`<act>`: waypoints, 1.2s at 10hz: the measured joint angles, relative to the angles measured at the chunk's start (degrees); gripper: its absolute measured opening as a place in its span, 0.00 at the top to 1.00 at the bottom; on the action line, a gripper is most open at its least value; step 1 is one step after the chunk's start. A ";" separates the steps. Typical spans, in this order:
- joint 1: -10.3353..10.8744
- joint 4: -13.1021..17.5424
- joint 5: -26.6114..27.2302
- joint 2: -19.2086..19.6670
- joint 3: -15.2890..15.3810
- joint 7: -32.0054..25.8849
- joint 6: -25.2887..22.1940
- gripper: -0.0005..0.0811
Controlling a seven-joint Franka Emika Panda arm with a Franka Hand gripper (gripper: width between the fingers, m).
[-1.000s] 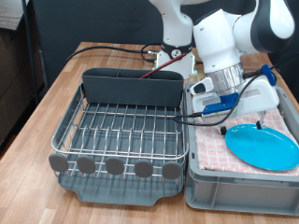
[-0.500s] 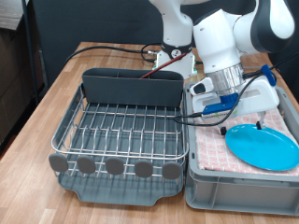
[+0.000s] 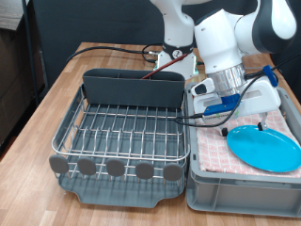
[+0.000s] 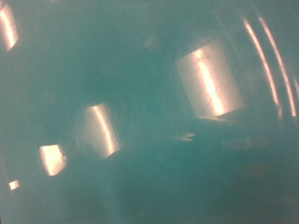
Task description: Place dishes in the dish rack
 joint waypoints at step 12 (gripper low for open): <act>-0.03 0.18 0.92 0.00 -0.56 -0.79 0.32 0.48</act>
